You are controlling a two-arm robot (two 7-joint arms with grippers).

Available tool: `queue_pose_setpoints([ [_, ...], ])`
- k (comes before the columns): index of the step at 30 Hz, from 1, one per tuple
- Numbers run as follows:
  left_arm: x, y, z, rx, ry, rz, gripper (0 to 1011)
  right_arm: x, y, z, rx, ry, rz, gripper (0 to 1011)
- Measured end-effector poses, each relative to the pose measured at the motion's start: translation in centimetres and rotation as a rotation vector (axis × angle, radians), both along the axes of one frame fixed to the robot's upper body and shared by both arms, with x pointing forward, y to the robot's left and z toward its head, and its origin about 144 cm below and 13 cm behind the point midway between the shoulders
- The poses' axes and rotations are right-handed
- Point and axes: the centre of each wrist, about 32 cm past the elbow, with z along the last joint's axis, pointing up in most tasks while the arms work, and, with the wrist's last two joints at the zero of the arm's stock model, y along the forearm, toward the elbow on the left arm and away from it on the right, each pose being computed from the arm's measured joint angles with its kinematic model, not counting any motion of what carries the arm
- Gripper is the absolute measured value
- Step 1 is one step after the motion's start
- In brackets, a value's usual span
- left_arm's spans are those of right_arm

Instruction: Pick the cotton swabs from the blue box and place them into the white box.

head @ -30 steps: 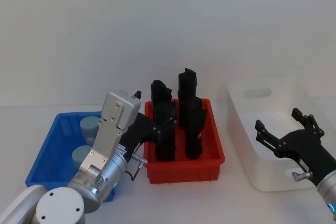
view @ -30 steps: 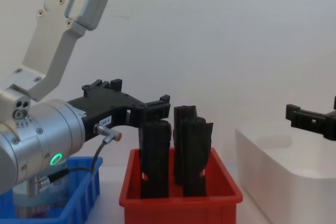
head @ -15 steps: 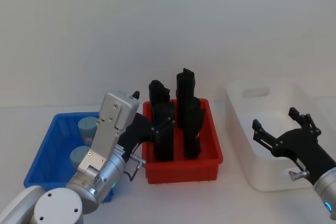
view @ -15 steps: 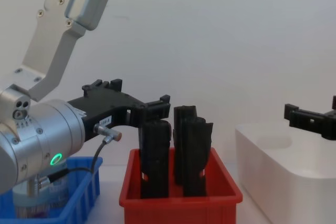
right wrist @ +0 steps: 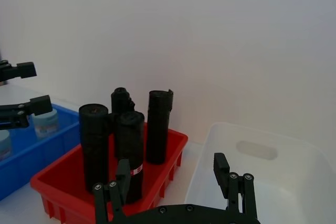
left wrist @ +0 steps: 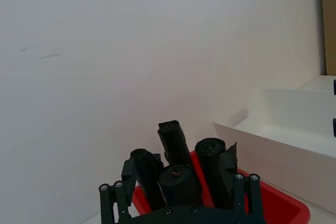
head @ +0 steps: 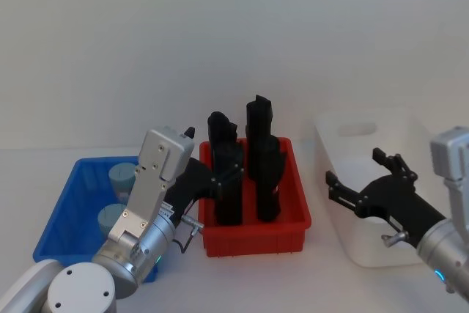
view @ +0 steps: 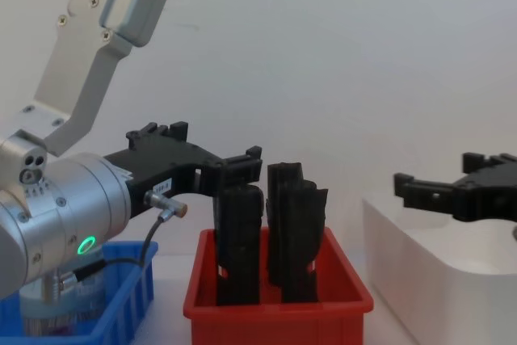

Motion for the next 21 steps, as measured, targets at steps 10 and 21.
queue_pose_setpoints([
  [10,0.0,0.0,0.0,0.000,0.000,0.000,1004,2.1,0.8,1.3,-0.087,0.054,0.086,1001],
  [21,0.0,0.0,0.0,0.000,0.000,0.000,1004,4.2,2.4,1.3,-0.142,0.119,0.092,1002],
])
